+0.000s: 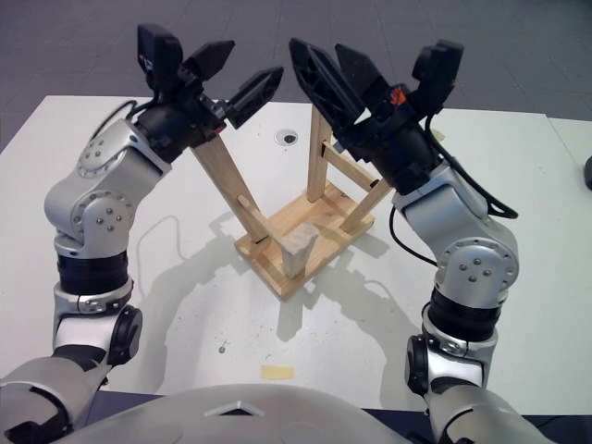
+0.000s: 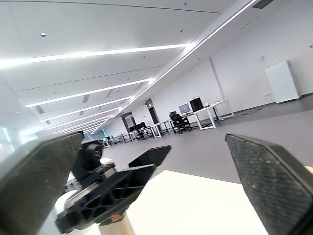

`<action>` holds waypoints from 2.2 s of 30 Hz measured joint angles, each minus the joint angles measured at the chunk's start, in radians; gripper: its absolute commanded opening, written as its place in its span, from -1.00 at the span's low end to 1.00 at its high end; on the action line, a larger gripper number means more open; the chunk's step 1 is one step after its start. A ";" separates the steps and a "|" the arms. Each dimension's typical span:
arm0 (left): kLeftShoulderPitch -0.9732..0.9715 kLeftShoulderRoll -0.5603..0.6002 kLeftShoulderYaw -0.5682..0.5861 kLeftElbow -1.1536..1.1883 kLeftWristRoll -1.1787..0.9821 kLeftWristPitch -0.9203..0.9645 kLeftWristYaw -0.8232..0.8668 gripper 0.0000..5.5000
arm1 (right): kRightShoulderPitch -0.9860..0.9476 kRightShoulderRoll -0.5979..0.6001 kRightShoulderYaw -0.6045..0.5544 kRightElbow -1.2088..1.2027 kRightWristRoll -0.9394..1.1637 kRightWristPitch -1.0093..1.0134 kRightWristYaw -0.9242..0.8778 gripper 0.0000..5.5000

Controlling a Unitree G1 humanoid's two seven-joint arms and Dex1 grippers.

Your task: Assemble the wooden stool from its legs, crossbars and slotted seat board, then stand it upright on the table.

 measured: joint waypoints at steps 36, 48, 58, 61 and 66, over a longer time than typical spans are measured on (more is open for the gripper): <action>0.083 0.185 0.307 0.069 0.021 0.075 0.080 0.96 | 0.326 -0.370 0.035 0.031 -0.365 0.105 0.410 0.96; 0.653 0.702 0.347 0.203 0.146 -0.081 -0.681 0.96 | 0.579 -0.531 -0.010 0.105 -0.512 -0.047 0.815 0.96; 0.723 0.749 0.157 -0.053 0.097 -0.044 -0.863 0.96 | 0.546 -0.450 0.226 0.049 -0.587 -0.063 0.838 0.96; 0.690 0.696 0.104 -0.072 0.103 -0.038 -0.816 0.96 | 0.523 -0.425 0.260 0.043 -0.593 -0.062 0.832 0.96; 0.575 0.586 0.017 -0.045 0.143 -0.043 -0.715 0.96 | 0.494 -0.387 0.281 0.055 -0.613 -0.066 0.801 0.96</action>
